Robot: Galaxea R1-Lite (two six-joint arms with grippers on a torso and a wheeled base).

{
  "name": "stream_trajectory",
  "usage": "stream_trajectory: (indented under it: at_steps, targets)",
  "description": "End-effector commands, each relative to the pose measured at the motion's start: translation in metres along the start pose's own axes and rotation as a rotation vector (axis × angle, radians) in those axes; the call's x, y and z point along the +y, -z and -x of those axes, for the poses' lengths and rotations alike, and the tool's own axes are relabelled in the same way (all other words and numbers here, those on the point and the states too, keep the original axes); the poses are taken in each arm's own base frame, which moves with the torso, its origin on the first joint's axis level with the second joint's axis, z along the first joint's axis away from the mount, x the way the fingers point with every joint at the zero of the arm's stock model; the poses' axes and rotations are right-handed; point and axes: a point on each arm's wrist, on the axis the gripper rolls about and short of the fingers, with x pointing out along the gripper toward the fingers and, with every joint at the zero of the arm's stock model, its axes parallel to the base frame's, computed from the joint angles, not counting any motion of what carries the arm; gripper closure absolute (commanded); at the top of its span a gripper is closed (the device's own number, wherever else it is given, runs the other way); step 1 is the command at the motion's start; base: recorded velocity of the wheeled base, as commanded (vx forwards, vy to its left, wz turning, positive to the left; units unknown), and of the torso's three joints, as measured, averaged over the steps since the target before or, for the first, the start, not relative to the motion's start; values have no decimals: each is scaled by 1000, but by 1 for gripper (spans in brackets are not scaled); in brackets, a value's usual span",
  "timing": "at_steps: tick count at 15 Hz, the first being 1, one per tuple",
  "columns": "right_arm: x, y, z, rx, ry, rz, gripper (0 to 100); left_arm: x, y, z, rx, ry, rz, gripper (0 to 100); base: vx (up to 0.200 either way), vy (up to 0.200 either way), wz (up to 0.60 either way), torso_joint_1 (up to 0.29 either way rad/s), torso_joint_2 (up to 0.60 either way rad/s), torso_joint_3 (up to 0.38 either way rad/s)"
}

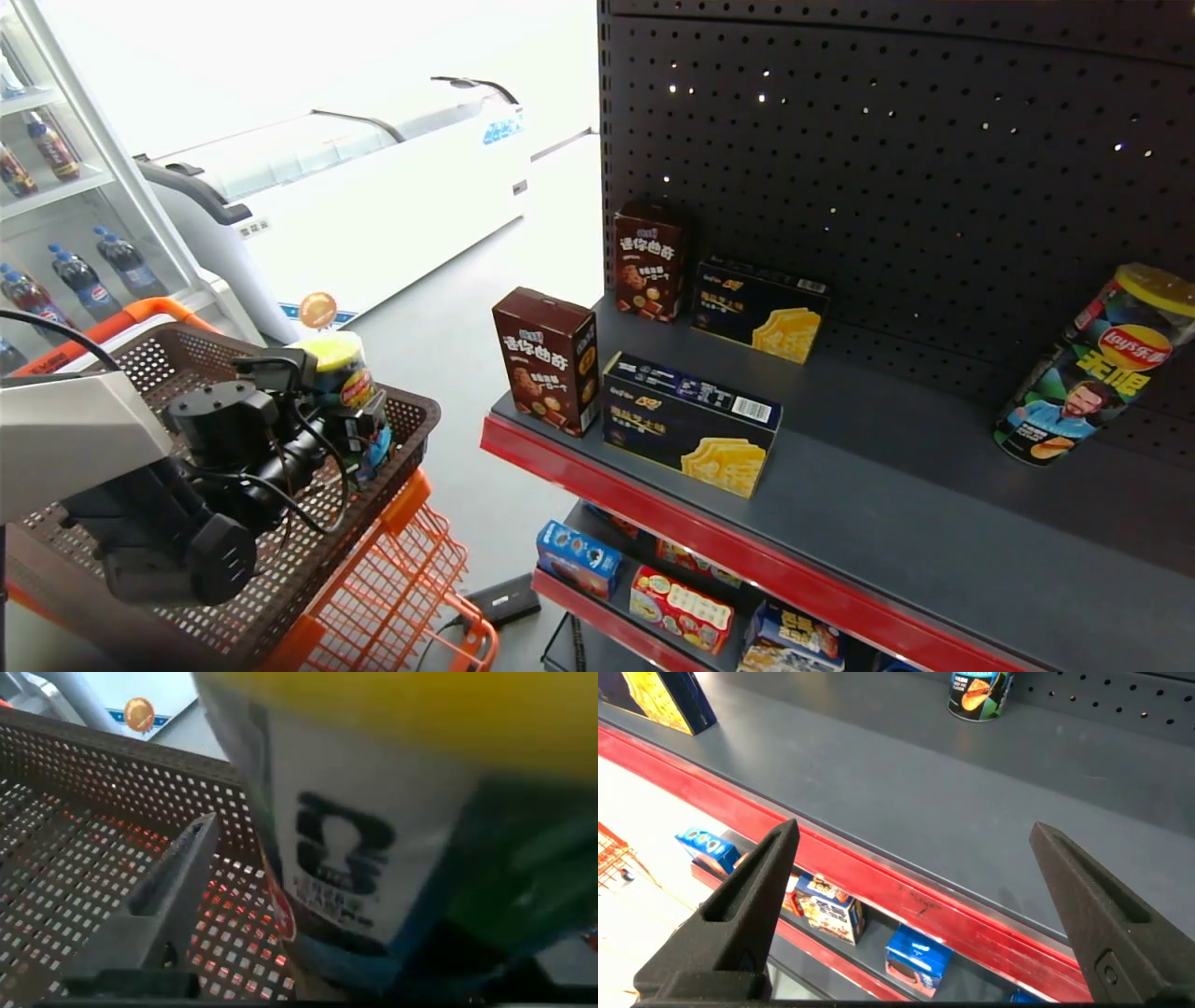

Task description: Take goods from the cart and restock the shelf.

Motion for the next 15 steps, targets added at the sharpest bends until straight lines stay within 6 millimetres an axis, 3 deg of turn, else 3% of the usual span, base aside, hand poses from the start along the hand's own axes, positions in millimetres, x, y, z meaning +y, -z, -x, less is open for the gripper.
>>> stream_trajectory:
  at_steps: [1,5,9,11,14,15]
  targets:
    - [0,0,0,1,0,0,0,-2,0,-3,-4,7,1,100,0,0,0,0,0,0]
    - [0,0,0,1,0,0,0,-14,-48,8,-135,49,-2,100,0,0,0,0,0,0]
    - [0,0,0,1,0,0,0,-16,-93,32,-186,73,-4,100,0,0,0,0,0,0]
    - [0,0,0,1,0,0,0,-16,-127,52,-255,139,-8,100,0,0,0,0,0,0]
    - [0,0,0,1,0,0,0,-23,-159,88,-298,181,-1,100,0,0,0,0,0,0]
    - [0,0,0,1,0,0,0,-32,-181,123,-267,240,20,100,0,0,0,0,0,0]
